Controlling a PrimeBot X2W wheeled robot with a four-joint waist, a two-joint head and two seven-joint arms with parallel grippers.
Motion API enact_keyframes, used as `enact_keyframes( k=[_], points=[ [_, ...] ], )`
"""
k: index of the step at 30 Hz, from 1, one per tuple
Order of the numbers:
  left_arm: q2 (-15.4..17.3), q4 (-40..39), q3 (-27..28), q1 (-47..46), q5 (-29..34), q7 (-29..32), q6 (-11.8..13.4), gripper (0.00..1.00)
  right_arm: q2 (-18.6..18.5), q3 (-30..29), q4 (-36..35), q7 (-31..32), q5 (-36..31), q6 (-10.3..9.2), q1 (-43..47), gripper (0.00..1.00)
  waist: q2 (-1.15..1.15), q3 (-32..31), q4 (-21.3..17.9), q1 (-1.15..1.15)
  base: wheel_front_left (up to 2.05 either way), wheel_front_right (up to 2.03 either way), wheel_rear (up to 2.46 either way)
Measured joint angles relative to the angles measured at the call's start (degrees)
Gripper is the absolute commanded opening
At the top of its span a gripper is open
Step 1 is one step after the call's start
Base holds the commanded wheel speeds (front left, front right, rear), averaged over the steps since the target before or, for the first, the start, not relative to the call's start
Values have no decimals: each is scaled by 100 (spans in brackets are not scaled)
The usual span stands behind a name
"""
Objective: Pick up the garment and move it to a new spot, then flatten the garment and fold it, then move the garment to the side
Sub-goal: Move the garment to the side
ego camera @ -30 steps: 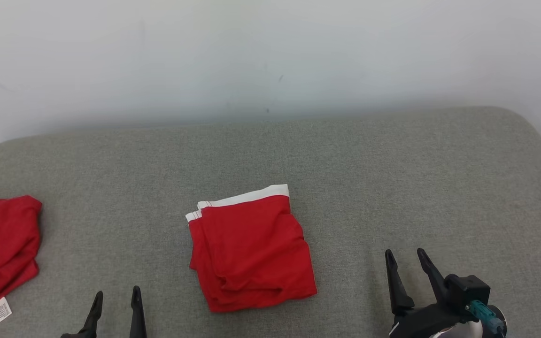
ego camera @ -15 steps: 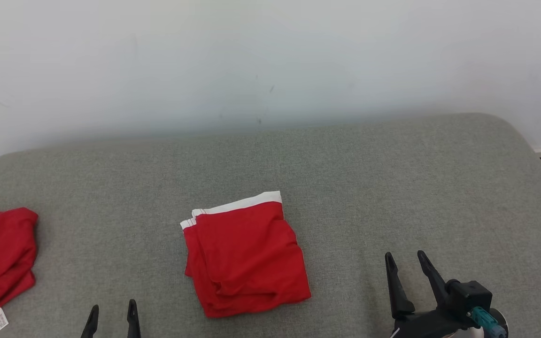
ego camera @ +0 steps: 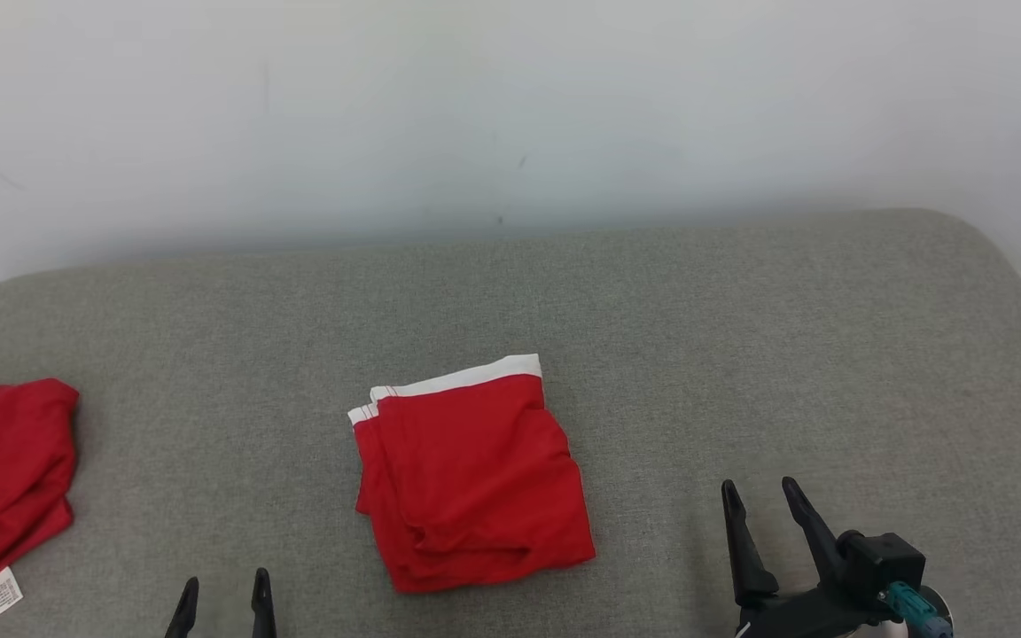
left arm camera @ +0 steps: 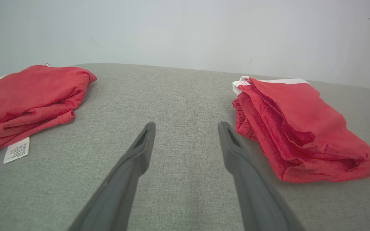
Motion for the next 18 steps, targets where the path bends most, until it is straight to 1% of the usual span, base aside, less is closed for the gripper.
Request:
enact_keyframes(
  k=[8,13,18],
  points=[
    [0,-74,-404,-52,-36,0,40,100,1,254,104,1,86,0,-131,100,0,210,190,0,0,0,0],
    [-1,-110,-682,-268,-46,0,68,100,1,441,303,1,199,1,-502,100,1,455,358,1,0,0,0],
    [0,-121,-945,-470,-59,0,119,100,1,625,588,0,383,0,-914,100,1,711,610,1,0,0,0]
  ],
)
